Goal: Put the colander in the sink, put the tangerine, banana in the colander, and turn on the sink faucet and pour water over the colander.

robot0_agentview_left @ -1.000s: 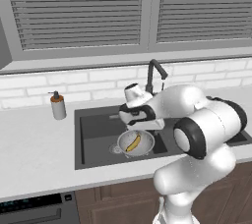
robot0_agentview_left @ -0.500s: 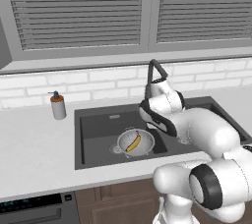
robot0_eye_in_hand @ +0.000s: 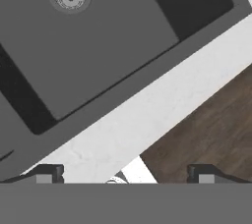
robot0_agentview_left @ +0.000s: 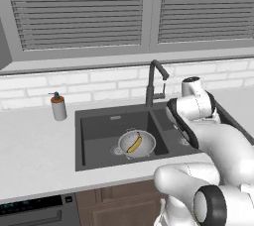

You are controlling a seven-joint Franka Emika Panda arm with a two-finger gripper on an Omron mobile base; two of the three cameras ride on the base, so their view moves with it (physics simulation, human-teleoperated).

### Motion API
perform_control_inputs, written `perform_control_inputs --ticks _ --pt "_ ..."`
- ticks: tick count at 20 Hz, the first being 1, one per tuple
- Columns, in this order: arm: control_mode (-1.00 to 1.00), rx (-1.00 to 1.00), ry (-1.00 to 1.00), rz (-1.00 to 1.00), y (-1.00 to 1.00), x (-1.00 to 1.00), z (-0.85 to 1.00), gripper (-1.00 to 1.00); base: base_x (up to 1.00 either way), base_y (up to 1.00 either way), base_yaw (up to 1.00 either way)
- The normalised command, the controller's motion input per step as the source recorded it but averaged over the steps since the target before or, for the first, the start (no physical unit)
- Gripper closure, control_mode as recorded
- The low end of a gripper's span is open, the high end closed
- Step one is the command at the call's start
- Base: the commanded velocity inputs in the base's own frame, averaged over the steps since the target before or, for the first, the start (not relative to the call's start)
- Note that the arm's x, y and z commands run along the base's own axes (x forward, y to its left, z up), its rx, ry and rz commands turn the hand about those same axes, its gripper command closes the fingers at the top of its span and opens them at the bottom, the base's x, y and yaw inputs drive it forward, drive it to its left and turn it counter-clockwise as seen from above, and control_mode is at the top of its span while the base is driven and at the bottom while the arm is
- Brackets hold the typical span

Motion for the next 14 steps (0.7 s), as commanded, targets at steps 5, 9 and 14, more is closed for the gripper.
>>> perform_control_inputs --ticks 5,9,14 --pt "-1.00 0.02 0.00 0.00 -0.97 -0.01 0.23 -1.00 0.00 0.00 0.00" --pt "-1.00 0.00 0.03 0.00 -1.00 0.08 0.14 -1.00 0.00 0.00 0.00" --pt "-1.00 0.00 0.07 0.00 -1.00 0.10 0.11 -1.00 0.00 0.00 0.00"
